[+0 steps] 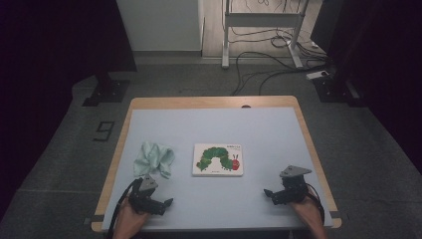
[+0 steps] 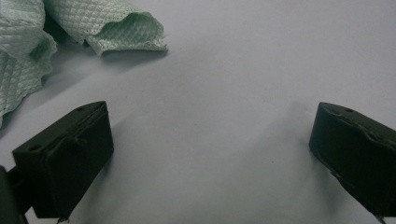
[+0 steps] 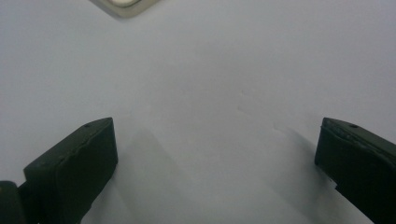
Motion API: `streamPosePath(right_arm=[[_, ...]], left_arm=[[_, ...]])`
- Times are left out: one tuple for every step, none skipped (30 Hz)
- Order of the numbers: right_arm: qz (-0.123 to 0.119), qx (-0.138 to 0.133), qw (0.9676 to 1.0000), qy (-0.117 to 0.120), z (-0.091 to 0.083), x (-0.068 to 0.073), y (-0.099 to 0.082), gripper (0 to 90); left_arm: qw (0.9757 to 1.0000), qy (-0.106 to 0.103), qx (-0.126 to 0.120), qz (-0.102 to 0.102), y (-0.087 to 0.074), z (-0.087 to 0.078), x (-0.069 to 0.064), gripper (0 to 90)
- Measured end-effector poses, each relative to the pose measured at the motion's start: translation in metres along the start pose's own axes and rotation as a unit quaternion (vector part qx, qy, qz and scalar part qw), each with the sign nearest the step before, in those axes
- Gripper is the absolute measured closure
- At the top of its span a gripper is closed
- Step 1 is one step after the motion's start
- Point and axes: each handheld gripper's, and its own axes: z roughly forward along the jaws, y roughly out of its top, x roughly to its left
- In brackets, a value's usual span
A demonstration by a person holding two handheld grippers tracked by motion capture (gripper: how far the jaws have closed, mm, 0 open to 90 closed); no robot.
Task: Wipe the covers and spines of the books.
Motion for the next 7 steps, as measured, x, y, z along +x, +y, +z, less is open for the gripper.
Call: streamPosePath(right_arm=[[0.002, 0.000, 1.0000, 0.001, -0.0001, -0.0002, -0.0002, 0.0], [0.003, 0.000, 1.0000, 0.002, -0.0001, -0.0001, -0.0003, 0.0], [0.002, 0.000, 1.0000, 0.001, -0.0001, 0.0000, -0.0005, 0.0], [0.001, 0.000, 1.0000, 0.001, 0.0000, 0.0001, -0.0006, 0.0], [0.002, -0.001, 1.0000, 0.000, 0.0001, 0.0001, -0.0008, 0.0], [0.003, -0.002, 1.0000, 0.000, 0.0001, 0.0002, -0.0012, 0.0], [0.003, -0.002, 1.0000, 0.000, 0.0001, 0.0002, -0.0011, 0.0]], left_arm=[[1.0000, 0.000, 0.000, 0.000, -0.0001, 0.0000, -0.0001, 0.0], [1.0000, 0.000, 0.000, 0.000, -0.0002, 0.0000, -0.0001, 0.0], [1.0000, 0.001, 0.000, 0.000, -0.0002, 0.0000, -0.0001, 0.0], [1.0000, 0.001, -0.001, 0.000, -0.0002, 0.0000, -0.0002, 0.0], [1.0000, 0.002, 0.000, 0.001, -0.0002, 0.0001, -0.0006, 0.0], [1.0000, 0.002, 0.000, 0.001, -0.0002, 0.0001, -0.0006, 0.0], [1.0000, 0.002, 0.000, 0.001, -0.0001, 0.0001, -0.0006, 0.0]])
